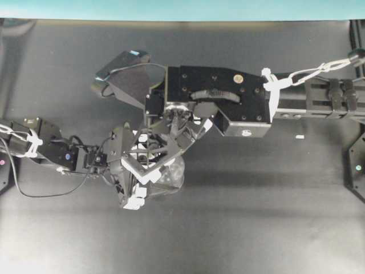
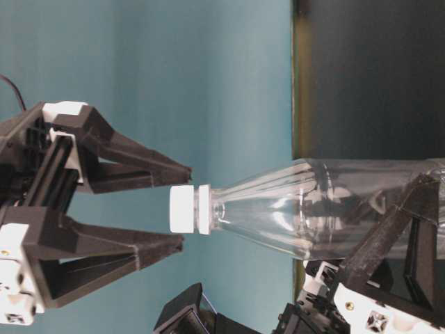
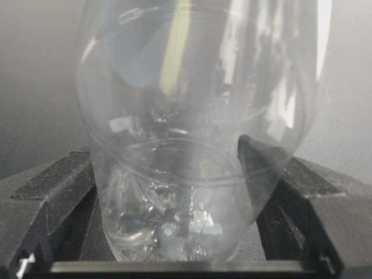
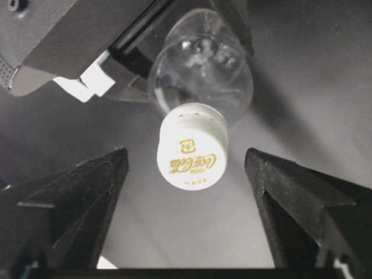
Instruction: Open the bottle cap by holding the bottle with the left arm and twisting the cap with the right arm.
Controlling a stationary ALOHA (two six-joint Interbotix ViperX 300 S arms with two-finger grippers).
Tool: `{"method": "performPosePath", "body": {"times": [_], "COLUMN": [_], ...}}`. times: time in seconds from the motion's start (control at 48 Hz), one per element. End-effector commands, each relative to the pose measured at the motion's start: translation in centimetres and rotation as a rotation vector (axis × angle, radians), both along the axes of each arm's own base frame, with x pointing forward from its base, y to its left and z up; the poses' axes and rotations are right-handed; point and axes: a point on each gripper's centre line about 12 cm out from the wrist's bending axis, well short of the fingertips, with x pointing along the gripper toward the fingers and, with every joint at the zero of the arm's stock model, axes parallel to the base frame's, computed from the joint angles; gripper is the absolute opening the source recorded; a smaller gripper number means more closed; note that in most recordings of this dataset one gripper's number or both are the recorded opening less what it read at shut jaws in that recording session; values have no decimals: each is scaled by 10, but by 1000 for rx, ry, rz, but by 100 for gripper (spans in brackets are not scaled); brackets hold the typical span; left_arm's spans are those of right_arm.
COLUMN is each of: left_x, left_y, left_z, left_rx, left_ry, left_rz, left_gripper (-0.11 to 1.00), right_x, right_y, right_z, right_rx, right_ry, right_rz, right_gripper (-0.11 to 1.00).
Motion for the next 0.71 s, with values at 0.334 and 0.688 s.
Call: {"method": "performPosePath", "body": {"times": [0.334, 0.688], "left_x": [-6, -6], "left_y": [3, 3], "left_z": [-11, -12], "left_rx": [2, 0], "left_ry": [46, 49], "left_rz": [8, 10], "left_gripper": [82, 82], "right_x": [0, -3], "right_y": [4, 7], "right_z": [0, 0], "right_rx": [-1, -56], "right_ry": [-20, -41], "right_rz": [81, 439], "right_gripper": [36, 36]}}
